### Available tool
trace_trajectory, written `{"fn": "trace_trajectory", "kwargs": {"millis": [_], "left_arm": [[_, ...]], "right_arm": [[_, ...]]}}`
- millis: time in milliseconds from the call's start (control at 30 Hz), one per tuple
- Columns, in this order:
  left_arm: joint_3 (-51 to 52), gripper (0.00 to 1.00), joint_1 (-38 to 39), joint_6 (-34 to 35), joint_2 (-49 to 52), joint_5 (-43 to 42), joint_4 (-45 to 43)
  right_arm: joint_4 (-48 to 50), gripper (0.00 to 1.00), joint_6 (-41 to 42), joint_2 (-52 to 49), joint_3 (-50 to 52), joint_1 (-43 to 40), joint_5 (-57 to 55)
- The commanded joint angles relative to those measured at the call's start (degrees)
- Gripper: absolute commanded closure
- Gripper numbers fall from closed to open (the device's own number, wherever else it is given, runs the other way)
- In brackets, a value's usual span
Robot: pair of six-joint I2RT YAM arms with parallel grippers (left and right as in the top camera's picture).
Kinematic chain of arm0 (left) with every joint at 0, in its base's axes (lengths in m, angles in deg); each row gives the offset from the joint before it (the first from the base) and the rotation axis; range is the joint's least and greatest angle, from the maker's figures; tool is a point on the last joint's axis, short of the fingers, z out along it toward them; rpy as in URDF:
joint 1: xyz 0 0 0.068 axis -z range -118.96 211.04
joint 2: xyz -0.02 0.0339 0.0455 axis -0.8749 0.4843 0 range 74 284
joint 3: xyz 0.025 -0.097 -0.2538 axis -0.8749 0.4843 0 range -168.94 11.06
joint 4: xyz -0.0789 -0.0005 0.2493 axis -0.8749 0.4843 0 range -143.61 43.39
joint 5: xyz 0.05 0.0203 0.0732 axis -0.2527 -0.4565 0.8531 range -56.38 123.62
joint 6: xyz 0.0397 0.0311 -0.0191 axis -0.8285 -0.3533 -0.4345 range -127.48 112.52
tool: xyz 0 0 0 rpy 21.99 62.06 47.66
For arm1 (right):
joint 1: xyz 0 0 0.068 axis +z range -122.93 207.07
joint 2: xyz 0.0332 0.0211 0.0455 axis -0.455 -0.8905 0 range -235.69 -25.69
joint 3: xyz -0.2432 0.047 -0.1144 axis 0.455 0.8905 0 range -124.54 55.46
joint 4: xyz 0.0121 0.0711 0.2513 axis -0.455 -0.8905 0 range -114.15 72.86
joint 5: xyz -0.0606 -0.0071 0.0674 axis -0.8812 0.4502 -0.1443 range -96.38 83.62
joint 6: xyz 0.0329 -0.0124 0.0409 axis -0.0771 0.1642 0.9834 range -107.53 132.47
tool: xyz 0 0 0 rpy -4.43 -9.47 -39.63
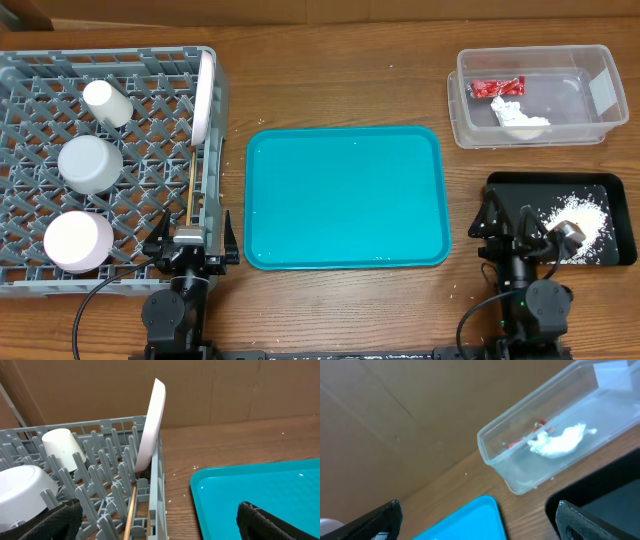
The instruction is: Sort waste into correct bins and load items into the dishwasher
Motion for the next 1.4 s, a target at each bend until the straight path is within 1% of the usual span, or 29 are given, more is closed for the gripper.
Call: {"fn": "trace_trajectory", "kwargs": {"millis": [0,133,200,300,433,1367], "left_arm": [[0.2,0.00,-0.4,0.6,-0.6,0.3,0.1],[0.2,0.00,-0.4,0.6,-0.6,0.3,0.1],[0.2,0.00,-0.4,0.6,-0.6,0.3,0.1],[0.2,0.00,-0.4,0.6,-0.6,0.3,0.1],[0.2,0.00,-0.4,0.6,-0.6,0.3,0.1],[0.2,0.00,-0.4,0.6,-0.6,0.3,0.1]], "right_arm": [[1.3,0.00,-5.8,3.2,0.9,0.1,2.4],[1.6,0.00,-8.8,3.1,0.9,-1.5,3.6],[0.0,0.00,-11.7,3.1,0.9,-2.8,5.0],[-0.1,0.00,-18.4,3.1,0.9,-4.8,7.5],[-0.2,0.00,-22.6,3.1,0.9,-7.2,7.5],[-0.1,0.00,-22.6,3.1,0.9,-8.2,7.5]]}}
